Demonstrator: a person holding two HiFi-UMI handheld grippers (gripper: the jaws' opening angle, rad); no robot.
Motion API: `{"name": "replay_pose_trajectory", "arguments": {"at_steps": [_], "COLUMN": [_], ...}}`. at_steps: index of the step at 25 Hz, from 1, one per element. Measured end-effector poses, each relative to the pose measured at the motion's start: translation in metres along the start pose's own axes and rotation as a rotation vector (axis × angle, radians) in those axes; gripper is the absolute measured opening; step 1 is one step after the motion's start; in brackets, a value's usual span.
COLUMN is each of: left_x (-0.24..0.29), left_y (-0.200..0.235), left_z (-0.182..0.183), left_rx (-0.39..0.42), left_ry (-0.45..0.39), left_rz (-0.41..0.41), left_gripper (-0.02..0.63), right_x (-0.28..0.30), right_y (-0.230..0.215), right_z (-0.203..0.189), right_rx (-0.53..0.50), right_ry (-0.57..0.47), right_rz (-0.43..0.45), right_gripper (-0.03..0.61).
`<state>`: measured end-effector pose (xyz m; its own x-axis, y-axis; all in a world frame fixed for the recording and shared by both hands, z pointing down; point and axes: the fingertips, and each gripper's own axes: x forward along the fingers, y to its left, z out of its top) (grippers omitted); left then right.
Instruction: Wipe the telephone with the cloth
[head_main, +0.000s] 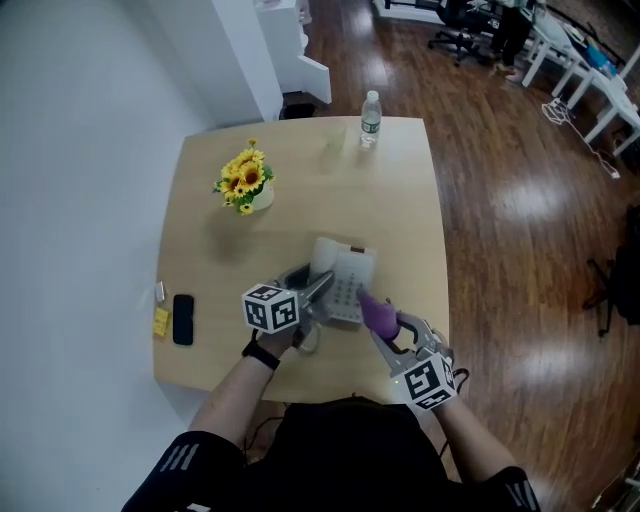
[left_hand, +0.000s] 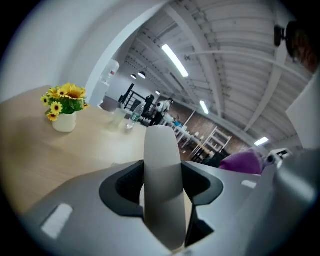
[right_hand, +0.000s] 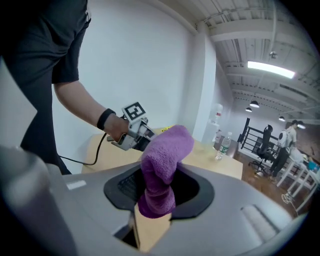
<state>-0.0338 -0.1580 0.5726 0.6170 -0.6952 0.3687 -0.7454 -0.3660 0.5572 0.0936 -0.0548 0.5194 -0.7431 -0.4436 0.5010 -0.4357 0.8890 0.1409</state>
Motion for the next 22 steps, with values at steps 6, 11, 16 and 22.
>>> {"name": "replay_pose_trajectory", "arguments": {"at_steps": [6,11,16,22], "left_x": [-0.089,-0.148,-0.192,-0.204], "left_y": [-0.057,-0.083,-0.099,-0.092], "left_z": [0.071,0.098,0.107,0.106], "left_rx": [-0.18,-0.26,-0.266,-0.237], "left_ry": [-0.301,-0.441,-0.5,-0.508], "left_rz": [-0.406,-0.656,-0.793,-0.765], "left_gripper": [0.218,0.218,0.218,0.216], "right_x": [0.014,0.035,0.056,0.074], "right_y": [-0.018,-0.022,0.013,0.055], "right_z": [0.056,0.133,0.218,0.239], "right_rx": [-0.039,-0.128,-0.3,-0.602], "right_ry": [-0.09,-0.198,-0.258,-0.213], "right_rz": [0.003,0.037,0.114,0.179], "right_gripper": [0.138,0.138,0.138,0.138]}}
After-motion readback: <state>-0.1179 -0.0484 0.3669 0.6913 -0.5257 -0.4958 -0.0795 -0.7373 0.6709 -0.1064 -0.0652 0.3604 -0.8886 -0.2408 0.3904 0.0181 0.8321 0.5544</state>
